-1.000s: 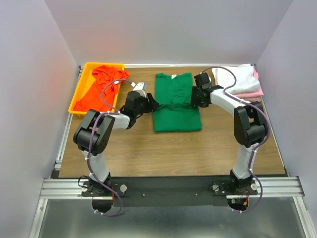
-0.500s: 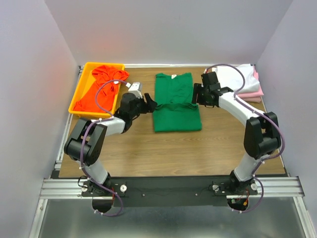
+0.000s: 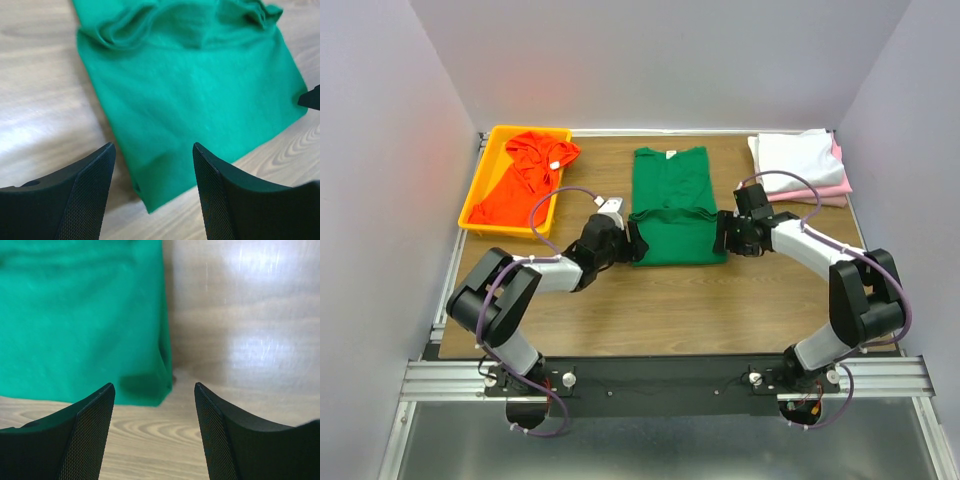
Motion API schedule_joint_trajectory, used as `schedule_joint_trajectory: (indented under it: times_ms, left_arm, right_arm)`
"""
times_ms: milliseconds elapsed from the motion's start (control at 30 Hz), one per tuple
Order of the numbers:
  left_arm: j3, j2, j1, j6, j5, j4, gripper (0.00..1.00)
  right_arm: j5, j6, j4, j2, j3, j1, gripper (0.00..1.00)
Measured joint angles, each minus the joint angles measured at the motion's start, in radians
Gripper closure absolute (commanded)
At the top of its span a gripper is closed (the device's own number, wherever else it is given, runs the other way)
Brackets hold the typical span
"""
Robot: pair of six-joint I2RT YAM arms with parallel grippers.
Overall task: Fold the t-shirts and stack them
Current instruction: Fold the tshirt
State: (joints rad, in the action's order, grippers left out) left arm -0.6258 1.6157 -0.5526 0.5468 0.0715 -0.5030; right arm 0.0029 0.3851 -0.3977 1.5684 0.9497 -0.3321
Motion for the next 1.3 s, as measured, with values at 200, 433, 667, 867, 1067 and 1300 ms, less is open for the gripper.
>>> schedule_joint_trajectory:
  times_ms: [200,433,667,867,1067,1300]
  left_arm:
    - [0.002,0.000,-0.046,0.028,-0.069,0.050,0.29]
    - [0.009,0.000,-0.065,0.045,-0.129,0.087,0.30]
    - [0.016,-0.004,-0.071,0.051,-0.142,0.085,0.32]
    - [0.028,-0.010,-0.072,0.056,-0.144,0.078,0.34]
    - [0.033,-0.010,-0.077,0.063,-0.145,0.076,0.41]
    - [0.043,-0.013,-0.090,0.071,-0.144,0.070,0.47]
  right_arm:
    - [-0.010,0.014,0.015,-0.012,-0.056,0.000,0.30]
    - [-0.015,0.026,0.046,-0.011,-0.077,0.000,0.41]
    - [-0.018,0.033,0.081,0.024,-0.080,0.000,0.52]
    - [-0.021,0.034,0.114,0.047,-0.085,0.000,0.64]
    - [-0.029,0.034,0.127,0.053,-0.086,0.000,0.67]
    - [-0.035,0.033,0.135,0.053,-0.089,0.000,0.68]
